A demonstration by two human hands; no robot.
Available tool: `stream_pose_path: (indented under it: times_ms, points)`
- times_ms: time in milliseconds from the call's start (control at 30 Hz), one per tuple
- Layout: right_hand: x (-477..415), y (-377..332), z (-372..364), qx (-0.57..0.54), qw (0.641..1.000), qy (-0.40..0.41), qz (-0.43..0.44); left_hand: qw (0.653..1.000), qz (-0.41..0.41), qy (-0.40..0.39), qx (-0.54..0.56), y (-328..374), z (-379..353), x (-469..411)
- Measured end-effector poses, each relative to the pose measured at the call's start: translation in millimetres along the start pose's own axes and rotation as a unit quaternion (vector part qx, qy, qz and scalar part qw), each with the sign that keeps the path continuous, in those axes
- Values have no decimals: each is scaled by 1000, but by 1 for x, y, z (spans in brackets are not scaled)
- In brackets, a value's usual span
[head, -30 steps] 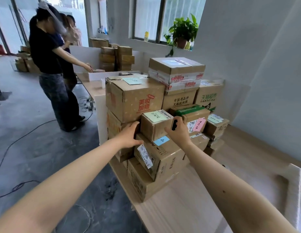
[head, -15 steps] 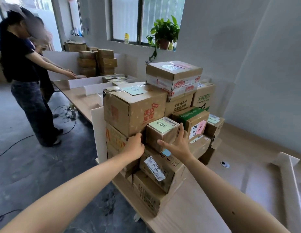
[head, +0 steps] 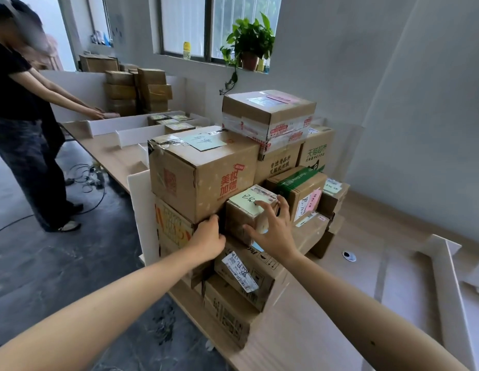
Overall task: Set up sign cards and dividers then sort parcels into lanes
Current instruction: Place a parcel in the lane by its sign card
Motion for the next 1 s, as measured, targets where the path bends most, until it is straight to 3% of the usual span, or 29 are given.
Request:
stream_pose_path:
  times_ms: [333, 600, 1000]
  points:
    - [-4, 31, 18, -64, 998, -20, -10, 999, -29, -26, 28, 18, -14, -18]
    - [9, 33, 10, -120, 983, -121, -63, 979, -97, 12, 176, 49, -25, -38]
    - [60, 48, 57, -187, 979, -1, -81, 960, -172, 89, 204, 107, -24, 12]
Point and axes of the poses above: each hand's wrist, its own x-axis away from the middle knuckle, its own z-axis out of the back of the hand, y = z × x, the point moved 7 cm from there along -x, towards the middle knuckle, and after that the axes turned 10 degrees about -z, right-handed, at the moved point
